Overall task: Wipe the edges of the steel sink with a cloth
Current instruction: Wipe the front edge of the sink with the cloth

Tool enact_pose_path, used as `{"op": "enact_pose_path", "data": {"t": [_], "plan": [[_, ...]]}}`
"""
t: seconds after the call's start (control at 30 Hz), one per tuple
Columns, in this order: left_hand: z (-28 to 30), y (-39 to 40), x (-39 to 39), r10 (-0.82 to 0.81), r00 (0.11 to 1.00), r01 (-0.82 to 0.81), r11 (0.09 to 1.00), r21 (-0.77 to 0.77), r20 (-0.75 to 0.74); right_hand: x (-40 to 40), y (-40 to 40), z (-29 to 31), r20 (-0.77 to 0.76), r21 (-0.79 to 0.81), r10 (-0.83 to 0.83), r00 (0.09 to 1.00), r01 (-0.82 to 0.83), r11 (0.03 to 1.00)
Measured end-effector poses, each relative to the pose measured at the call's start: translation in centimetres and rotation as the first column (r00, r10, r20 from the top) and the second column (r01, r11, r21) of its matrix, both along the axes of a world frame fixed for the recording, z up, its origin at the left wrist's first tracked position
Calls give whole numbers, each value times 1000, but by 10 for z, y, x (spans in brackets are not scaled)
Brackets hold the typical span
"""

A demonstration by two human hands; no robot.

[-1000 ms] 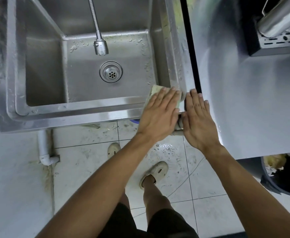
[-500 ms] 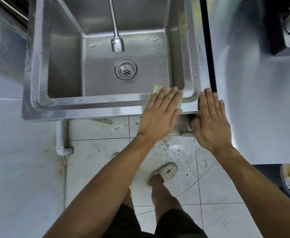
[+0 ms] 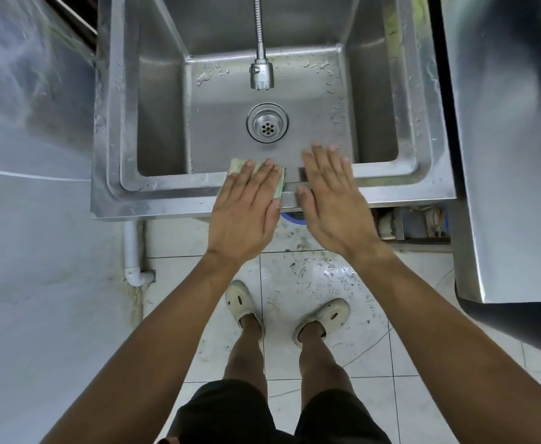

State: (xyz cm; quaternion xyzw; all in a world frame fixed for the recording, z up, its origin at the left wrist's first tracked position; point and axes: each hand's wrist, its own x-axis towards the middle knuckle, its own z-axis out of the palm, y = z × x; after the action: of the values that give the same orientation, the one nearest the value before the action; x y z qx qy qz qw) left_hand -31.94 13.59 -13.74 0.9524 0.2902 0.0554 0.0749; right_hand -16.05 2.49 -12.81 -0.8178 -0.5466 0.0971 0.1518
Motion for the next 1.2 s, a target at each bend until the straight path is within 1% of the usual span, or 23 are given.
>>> {"op": "enact_pose_path", "data": {"t": [0.1, 0.17, 0.23, 0.3, 0.37, 0.4, 0.43, 0.53, 0.6, 0.63, 0.7, 0.77, 0.8, 0.9, 1.0, 1.1, 1.17, 1.2], "plan": [[1, 5, -3, -46, 999, 46, 999, 1, -17, -10, 6, -12, 88, -42, -24, 996, 28, 999], [1, 15, -12, -78, 997, 78, 997, 12, -22, -11, 7, -13, 106, -25, -36, 994, 39, 999], [2, 28, -28, -60, 998, 61, 998, 28, -26, -10, 7, -12, 119, -21, -41, 992, 43, 999], [4, 31, -38, 34, 999, -34, 999, 10, -22, -10, 7, -10, 129, -39, -43, 991, 48, 998], [7, 17, -27, 171, 985, -171, 985, -24, -18, -13, 9, -9, 134, -43, -51, 990, 57, 997], [8, 9, -17, 213, 977, -213, 976, -46, -22, -16, 10, -9, 130, -40, -61, 990, 66, 997], [8, 3, -6, 219, 975, -220, 973, -70, -24, -19, 12, -9, 124, -33, -81, 989, 86, 996], [7, 7, 11, 149, 989, -150, 982, -111, -16, -24, 20, -7, 46, 6, -159, 986, 159, 987], [4, 19, 3, 83, 996, -84, 990, -113, -12, -29, 31, -5, -26, 25, -161, 987, 162, 986], [4, 24, -4, 45, 999, -46, 993, -105, -15, -34, 38, -5, -30, 29, -144, 989, 144, 989], [3, 35, -21, 6, 1000, -8, 996, -91, -13, -44, 48, -8, 47, 27, -93, 995, 92, 995], [3, 50, -44, 13, 999, -15, 997, -72, -29, -47, 52, -11, 135, 42, -69, 988, 63, 997], [2, 59, -57, 20, 999, -22, 998, -60, -45, -46, 51, -13, 155, 51, -70, 985, 63, 997], [0, 69, -79, 72, 994, -75, 997, -36, -79, -46, 51, -16, 175, 77, -87, 981, 74, 994], [0, 49, -53, 174, 983, -178, 983, -53, -61, -51, 55, -18, 180, 110, -110, 978, 91, 990], [-1, 29, -27, 244, 970, -243, 964, -109, -13, -51, 54, -17, 177, 131, -120, 977, 97, 987], [-1, 27, -33, 274, 962, -272, 954, -128, 2, -53, 52, -14, 172, 116, -86, 981, 66, 991], [0, 28, -41, 275, 961, -272, 953, -133, 8, -56, 53, -13, 167, 99, -39, 985, 23, 995]]}}
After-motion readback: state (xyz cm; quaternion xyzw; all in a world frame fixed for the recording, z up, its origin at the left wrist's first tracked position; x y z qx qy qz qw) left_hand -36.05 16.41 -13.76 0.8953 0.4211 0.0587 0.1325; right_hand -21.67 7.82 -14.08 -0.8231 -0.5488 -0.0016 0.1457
